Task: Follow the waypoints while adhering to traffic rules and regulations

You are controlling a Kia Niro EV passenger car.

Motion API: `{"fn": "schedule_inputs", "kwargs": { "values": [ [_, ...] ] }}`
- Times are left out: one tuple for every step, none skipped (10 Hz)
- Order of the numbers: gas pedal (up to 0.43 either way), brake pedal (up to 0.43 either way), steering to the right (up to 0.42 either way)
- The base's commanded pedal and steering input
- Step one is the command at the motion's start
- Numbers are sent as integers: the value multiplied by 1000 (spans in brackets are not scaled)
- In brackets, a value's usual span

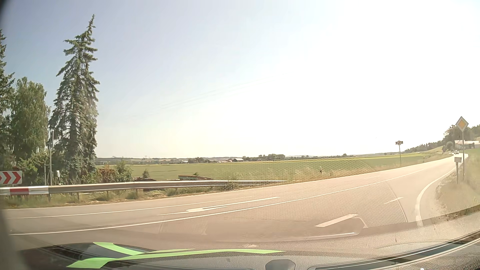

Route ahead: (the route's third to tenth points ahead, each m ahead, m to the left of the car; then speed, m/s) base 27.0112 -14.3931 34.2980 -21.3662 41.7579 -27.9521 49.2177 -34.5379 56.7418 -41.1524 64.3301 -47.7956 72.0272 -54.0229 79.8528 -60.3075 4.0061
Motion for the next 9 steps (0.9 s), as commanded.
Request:
{"fn": "schedule_inputs", "kwargs": {
  "values": [
    [331,0,270],
    [331,0,268],
    [339,0,268],
    [339,0,268],
    [339,0,268],
    [350,0,267],
    [350,0,266],
    [350,0,262],
    [350,0,256]
  ]
}}
